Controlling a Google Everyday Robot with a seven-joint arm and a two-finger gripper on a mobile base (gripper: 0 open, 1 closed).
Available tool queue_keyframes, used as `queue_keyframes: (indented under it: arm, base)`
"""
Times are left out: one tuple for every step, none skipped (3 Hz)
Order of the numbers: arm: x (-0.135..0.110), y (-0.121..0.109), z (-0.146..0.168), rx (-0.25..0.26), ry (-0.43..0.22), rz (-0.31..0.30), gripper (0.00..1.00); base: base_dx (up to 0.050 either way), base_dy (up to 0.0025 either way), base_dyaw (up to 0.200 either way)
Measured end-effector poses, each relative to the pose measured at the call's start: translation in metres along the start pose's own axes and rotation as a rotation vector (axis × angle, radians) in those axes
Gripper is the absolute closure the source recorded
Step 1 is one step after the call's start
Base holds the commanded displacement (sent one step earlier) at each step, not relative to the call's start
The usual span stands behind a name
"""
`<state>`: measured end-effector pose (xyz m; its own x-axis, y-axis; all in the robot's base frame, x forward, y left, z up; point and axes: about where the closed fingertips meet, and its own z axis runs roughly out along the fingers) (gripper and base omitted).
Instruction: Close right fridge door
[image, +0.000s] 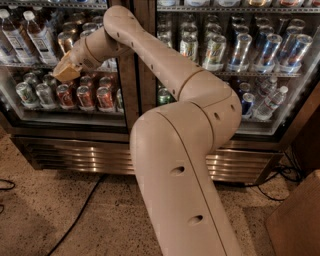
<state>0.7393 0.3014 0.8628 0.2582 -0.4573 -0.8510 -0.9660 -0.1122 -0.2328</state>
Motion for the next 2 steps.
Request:
queue_keyframes:
  arm:
    - [0.0,0.0,0.0001,0.0,0.0,0.0,0.76]
    - [0.0,0.0,0.0001,0.0,0.0,0.0,0.53]
  base:
    - [0.0,0.0,0.0]
    - [0.0,0.0,0.0]
